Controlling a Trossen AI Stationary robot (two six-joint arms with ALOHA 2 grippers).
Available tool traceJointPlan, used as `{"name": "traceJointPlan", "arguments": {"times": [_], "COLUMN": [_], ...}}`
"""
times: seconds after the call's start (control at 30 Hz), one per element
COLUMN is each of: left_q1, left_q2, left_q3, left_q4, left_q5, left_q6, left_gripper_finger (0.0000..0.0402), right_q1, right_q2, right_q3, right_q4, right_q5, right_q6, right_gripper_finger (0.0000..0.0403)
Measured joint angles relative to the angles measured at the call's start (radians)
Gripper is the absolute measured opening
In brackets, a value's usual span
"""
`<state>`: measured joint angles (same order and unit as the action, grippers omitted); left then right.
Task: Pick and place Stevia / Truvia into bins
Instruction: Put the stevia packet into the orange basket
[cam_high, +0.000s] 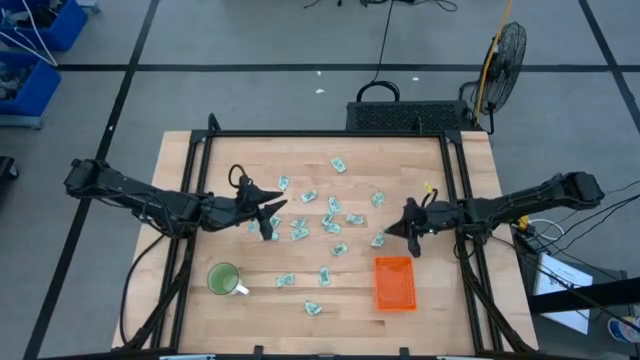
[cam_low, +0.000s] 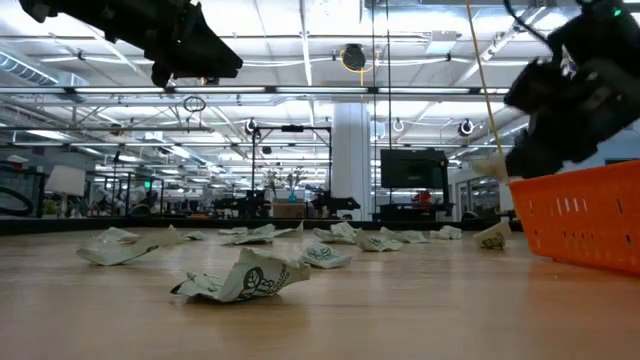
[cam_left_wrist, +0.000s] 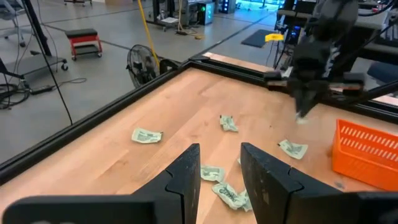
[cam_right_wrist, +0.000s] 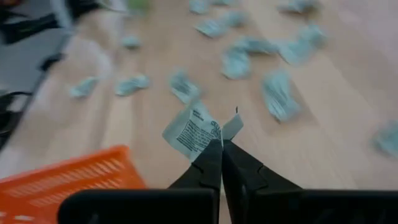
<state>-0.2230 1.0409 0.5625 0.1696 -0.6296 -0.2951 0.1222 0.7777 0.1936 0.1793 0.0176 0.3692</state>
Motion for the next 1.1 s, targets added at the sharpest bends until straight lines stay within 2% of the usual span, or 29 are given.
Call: {"name": "traceJointPlan", "arguments": {"times": [0.1, 0.17, 0.27, 0.43, 0.5, 0.63, 0.8, 0.9, 1.1], "left_q1": [0.000, 0.000, 0.000, 0.000, 0.000, 0.000, 0.000, 0.000, 0.000], "left_q2": [0.000, 0.000, 0.000, 0.000, 0.000, 0.000, 0.000, 0.000, 0.000], "left_q3": [0.000, 0.000, 0.000, 0.000, 0.000, 0.000, 0.000, 0.000, 0.000], "left_q4": [0.000, 0.000, 0.000, 0.004, 0.000, -0.009, -0.009, -0.008, -0.009], "left_q5": [0.000, 0.001, 0.001, 0.001, 0.002, 0.003, 0.001, 0.001, 0.001], "left_q6": [-0.001, -0.002, 0.002, 0.002, 0.003, 0.000, 0.005, 0.005, 0.000], "left_gripper_finger": [0.0120, 0.0120, 0.0120, 0.0120, 0.0120, 0.0120, 0.0120, 0.0120, 0.0120], "right_q1": [0.056, 0.101, 0.164, 0.276, 0.321, 0.408, 0.489, 0.505, 0.488], "right_q2": [0.000, 0.004, 0.007, 0.053, 0.094, 0.189, 0.318, 0.371, 0.433], "right_q3": [0.040, 0.070, 0.155, 0.338, 0.381, 0.401, 0.401, 0.401, 0.401], "right_q4": [0.001, -0.016, -0.146, -0.527, -0.586, -0.574, -0.572, -0.573, -0.572], "right_q5": [-0.077, -0.084, -0.024, 0.132, 0.136, 0.062, 0.048, 0.036, 0.088], "right_q6": [-0.029, -0.036, -0.042, -0.039, -0.018, 0.011, 0.076, 0.032, 0.012], "right_gripper_finger": [0.0001, 0.0001, 0.0001, 0.0001, 0.0001, 0.0001, 0.0000, 0.0000, 0.0003]}}
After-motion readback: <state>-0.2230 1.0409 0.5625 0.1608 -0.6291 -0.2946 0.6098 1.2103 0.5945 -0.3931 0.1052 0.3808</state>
